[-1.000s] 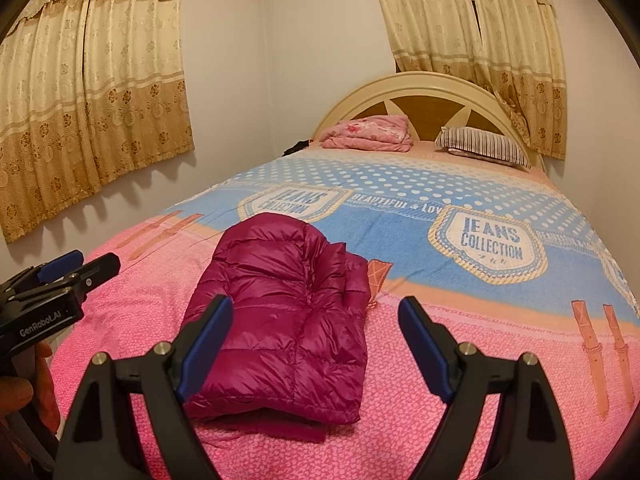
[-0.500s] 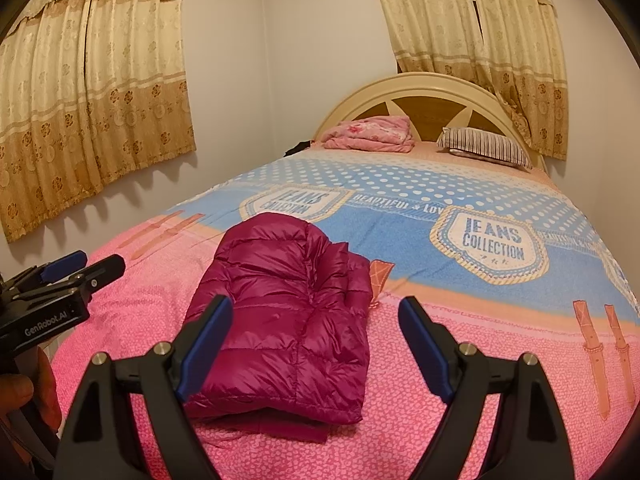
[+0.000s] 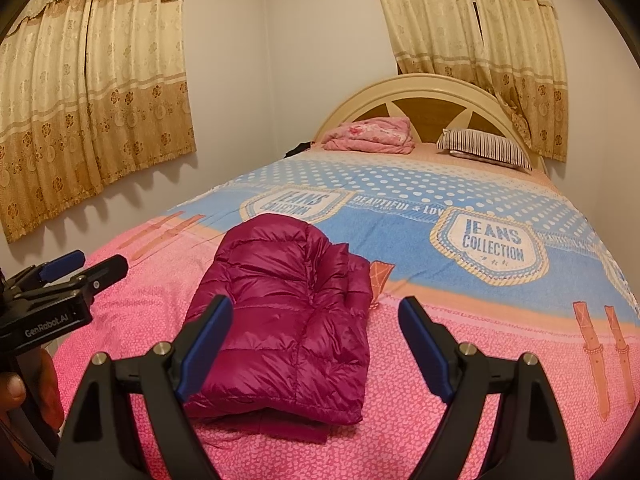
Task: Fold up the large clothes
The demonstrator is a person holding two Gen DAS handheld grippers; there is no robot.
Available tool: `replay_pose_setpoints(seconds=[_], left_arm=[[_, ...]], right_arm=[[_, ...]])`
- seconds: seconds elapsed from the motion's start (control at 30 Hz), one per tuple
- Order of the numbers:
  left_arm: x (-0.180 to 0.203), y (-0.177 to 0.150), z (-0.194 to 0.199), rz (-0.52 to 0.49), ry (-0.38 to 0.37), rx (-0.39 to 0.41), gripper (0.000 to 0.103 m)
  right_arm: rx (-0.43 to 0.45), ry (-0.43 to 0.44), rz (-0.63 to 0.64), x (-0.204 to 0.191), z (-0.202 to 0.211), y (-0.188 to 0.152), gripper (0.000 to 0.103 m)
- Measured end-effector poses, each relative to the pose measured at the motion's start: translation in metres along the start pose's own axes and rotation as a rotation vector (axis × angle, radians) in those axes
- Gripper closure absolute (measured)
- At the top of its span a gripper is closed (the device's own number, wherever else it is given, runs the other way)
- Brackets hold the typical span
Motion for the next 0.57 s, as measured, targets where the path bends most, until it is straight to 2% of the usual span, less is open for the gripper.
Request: replay_pose_setpoints(seconds=[0.57], left_arm=[[0.0012, -0.0039, -0.0007, -0.006, -0.008, 0.012, 0.008]], right_arm=[[-0.007, 0.006, -0.002, -0.0015, -0.003, -0.004, 0.015]])
Point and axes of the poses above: each gripper's, at about its wrist camera, not at the fingertips, and z roughly against the way its jaws point, x to its right, y to its top, the point moved 4 cm from there along -z, roughly the way its jaws point, and after that the axes turned 4 degrees about z, right-handed, at the moved point
